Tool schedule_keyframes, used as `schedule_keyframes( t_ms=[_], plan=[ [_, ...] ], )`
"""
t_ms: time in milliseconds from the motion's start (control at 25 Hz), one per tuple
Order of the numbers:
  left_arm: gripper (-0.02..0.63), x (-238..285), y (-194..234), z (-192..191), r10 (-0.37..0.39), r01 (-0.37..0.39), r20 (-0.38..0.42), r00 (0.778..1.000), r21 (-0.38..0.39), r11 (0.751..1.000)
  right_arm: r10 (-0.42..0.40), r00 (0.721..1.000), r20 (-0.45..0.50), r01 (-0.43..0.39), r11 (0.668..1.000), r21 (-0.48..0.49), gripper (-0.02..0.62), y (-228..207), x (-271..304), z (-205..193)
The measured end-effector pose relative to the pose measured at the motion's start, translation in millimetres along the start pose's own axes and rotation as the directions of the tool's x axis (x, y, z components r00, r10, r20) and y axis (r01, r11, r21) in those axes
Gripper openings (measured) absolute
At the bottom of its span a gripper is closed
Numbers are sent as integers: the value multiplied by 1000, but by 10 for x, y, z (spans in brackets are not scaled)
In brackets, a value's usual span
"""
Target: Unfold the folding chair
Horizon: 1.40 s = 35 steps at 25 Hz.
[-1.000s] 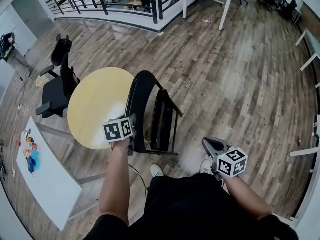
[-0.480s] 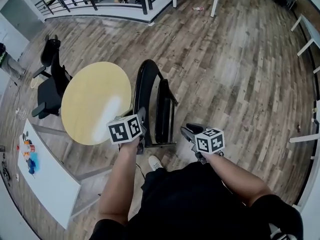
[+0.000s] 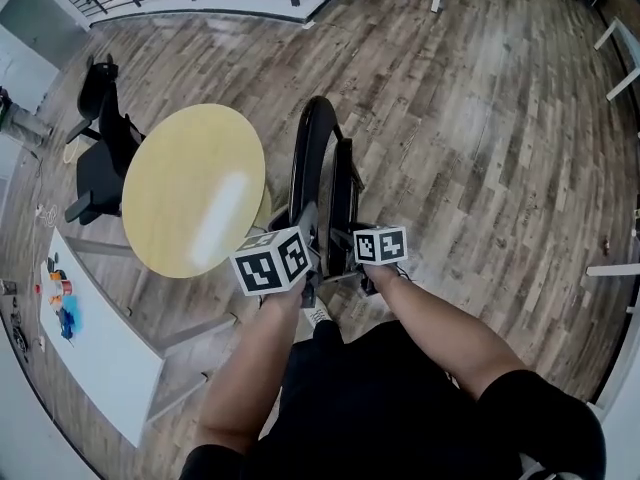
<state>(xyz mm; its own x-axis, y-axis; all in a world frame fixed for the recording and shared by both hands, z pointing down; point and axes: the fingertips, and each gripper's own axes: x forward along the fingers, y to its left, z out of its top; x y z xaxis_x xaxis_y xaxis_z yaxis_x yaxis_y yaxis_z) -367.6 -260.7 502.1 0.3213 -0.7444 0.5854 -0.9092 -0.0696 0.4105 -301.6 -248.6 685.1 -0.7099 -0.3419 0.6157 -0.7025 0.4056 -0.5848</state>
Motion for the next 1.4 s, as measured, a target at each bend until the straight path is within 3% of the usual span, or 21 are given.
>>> schedule_keyframes(
  t_ms=[200,400,520,880,1080,1400],
  plan=[
    [110,82,-284,-72,-45,45,-12,999,-19,999,-154,988,-11,153,986,-72,242,-172,88,-32],
    [110,150,-526,-125,-69,69,-23,997,-22,997,-296,955,-8,289,939,-185,258,-336,85,-60],
    [112,162,-573,-141,-79,78,-24,997,-31,996,-288,958,9,284,939,-195,258,-389,23,-51],
    [109,120,-375,-111,-92,91,-12,996,-46,995,-200,980,3,199,974,-105,256,-571,4,-141],
    [110,115,-266,-104,-117,117,-3,993,-70,991,-158,987,-23,159,987,6,238,-705,-163,-154],
    [109,83,275,-114,-26,26,12,1000,-38,999,-152,987,-54,158,977,140,225,-1153,-361,-317]
  ],
)
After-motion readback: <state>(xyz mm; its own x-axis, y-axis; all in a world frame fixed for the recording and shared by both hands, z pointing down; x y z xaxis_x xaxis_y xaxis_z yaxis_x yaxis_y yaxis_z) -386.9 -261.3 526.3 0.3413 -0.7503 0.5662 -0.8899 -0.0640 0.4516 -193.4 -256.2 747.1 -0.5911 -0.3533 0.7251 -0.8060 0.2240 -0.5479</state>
